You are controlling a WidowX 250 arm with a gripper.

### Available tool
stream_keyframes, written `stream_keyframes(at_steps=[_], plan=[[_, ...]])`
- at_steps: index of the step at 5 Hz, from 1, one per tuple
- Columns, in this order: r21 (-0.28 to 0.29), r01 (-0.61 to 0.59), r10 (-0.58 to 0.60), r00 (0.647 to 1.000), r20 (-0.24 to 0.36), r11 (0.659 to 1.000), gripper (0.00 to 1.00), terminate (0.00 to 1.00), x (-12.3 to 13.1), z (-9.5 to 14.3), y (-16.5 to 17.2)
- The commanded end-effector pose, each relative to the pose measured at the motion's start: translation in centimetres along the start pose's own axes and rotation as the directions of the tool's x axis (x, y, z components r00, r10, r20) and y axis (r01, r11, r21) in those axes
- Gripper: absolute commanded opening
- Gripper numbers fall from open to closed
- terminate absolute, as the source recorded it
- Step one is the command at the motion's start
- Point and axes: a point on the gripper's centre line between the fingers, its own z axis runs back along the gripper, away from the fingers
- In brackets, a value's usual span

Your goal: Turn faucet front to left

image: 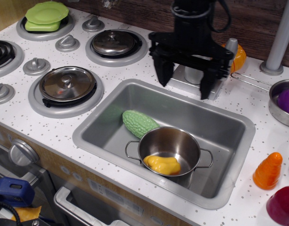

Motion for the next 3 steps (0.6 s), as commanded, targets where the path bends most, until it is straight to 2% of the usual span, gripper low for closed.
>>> stream_keyframes(at_steps=[1,2,3], plan=[[0.038,-0.002,-0.001,0.997,0.079,0.999,1.00,0.00,2.5,1.1,-1.7],[0.052,0.025,-0.032,0.991,0.133,0.998,1.00,0.00,3.6,0.8,-1.7],[0.074,0.043,-0.054,0.985,0.161,0.996,1.00,0.00,4.8,1.1,-1.6]])
